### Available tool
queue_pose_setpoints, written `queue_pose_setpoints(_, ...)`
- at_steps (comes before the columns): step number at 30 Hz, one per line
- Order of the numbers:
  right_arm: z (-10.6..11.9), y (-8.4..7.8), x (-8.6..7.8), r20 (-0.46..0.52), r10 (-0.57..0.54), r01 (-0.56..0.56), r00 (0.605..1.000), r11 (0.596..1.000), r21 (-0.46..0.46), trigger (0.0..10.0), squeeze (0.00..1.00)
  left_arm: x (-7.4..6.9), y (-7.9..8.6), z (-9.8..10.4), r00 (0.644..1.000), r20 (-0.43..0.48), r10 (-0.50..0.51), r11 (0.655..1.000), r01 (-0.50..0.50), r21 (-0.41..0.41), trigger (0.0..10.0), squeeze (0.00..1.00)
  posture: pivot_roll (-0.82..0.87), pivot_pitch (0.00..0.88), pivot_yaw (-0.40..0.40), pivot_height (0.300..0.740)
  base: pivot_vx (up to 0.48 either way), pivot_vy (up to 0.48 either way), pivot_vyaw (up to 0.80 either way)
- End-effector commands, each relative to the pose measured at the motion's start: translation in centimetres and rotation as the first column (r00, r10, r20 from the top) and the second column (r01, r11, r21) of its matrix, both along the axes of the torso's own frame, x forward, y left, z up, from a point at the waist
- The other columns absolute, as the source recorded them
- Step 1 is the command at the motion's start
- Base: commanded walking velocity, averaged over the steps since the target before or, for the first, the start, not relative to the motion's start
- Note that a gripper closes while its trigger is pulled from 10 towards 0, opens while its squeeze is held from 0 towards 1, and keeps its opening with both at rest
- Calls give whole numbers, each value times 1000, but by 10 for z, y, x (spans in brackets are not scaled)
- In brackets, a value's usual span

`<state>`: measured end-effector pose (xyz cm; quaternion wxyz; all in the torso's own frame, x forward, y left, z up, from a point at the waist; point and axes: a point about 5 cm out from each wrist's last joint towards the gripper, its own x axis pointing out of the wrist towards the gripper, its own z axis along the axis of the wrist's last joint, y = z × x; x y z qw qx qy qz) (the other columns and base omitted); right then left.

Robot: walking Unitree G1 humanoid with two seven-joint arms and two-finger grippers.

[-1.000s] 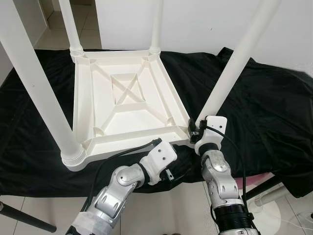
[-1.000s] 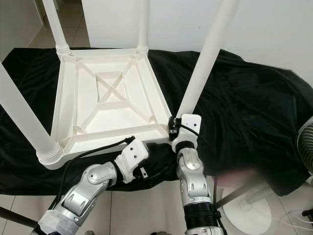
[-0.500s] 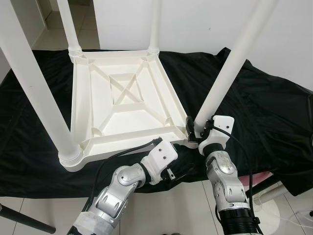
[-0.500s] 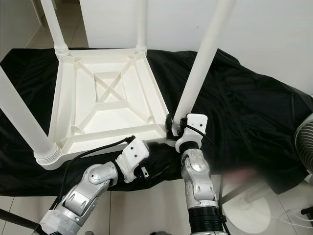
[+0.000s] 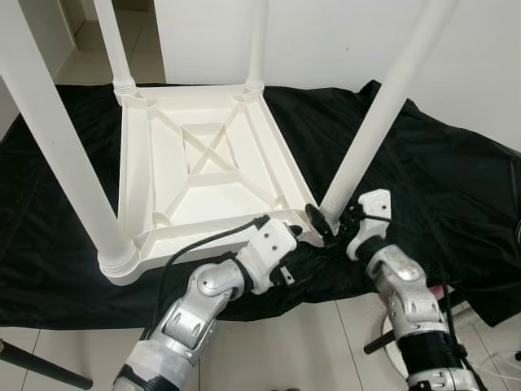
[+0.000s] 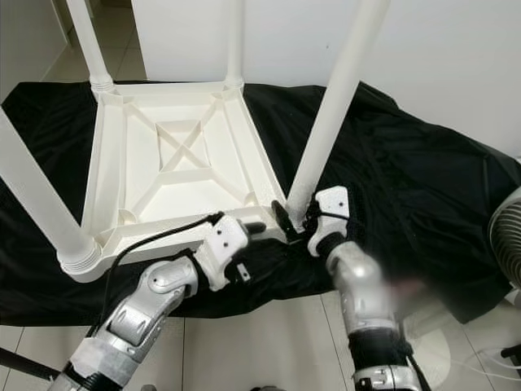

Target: Building children table

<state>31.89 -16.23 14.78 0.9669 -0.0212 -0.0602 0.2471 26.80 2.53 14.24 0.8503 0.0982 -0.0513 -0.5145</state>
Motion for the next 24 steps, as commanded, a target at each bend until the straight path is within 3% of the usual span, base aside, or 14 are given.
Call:
queue_pose_setpoints(1,-4,-1,0,-14,26,-26,1000,1000,-9,10000,0,0,0,-2,1000,1,1,1000,-1,0,10000,0,-56,27,-83,740,0,0,0)
queue_pose_setpoints(3,-6,0,4,-38,103,-104,994,994,-41,10000,0,3,2,-1,1000,6,12,1000,-12,2,10000,0,-51,25,-85,740,0,0,0)
queue_pose_setpoints(8,-8,1,4,-55,155,-158,986,986,-60,10000,0,3,3,-1,1000,7,17,1000,-17,1,10000,0,-49,29,-86,740,0,0,0)
queue_pose_setpoints(9,-10,1,5,-62,173,-177,983,981,-76,4941,0,3,3,-1,1000,6,18,1000,-18,1,10000,0,-51,33,-86,740,0,0,0)
queue_pose_setpoints(10,-11,1,6,-68,183,-189,981,978,-86,3373,0,3,3,-1,1000,4,19,1000,-19,0,10000,0,-51,33,-86,740,0,0,0)
queue_pose_setpoints(11,-11,1,6,-68,183,-189,981,978,-86,3373,0,3,3,-1,1000,4,19,1000,-19,0,10000,0,-51,33,-86,740,0,0,0)
queue_pose_setpoints(12,-13,1,6,-75,201,-208,977,974,-90,1059,0,3,3,-1,1000,3,19,1000,-19,0,10000,0,-54,38,-85,740,0,0,0)
queue_pose_setpoints(13,-13,1,6,-75,201,-208,977,974,-90,1059,0,3,3,-1,1000,3,19,1000,-19,0,10000,0,-54,38,-85,740,0,0,0)
queue_pose_setpoints(14,-14,0,7,-78,210,-217,975,972,-95,0,0,2,2,-1,1000,-1,17,1000,-17,-2,10000,0,-54,44,-81,740,0,0,0)
queue_pose_setpoints(23,-17,-12,8,-95,221,-230,971,967,-108,0,0,0,3,-4,1000,-10,25,1000,-25,-1,10000,0,-53,59,-98,740,0,0,0)
queue_pose_setpoints(24,-18,-13,8,-99,212,-222,972,969,-104,510,0,0,3,-3,1000,-10,28,1000,-28,-6,10000,0,-53,62,-100,740,0,0,0)
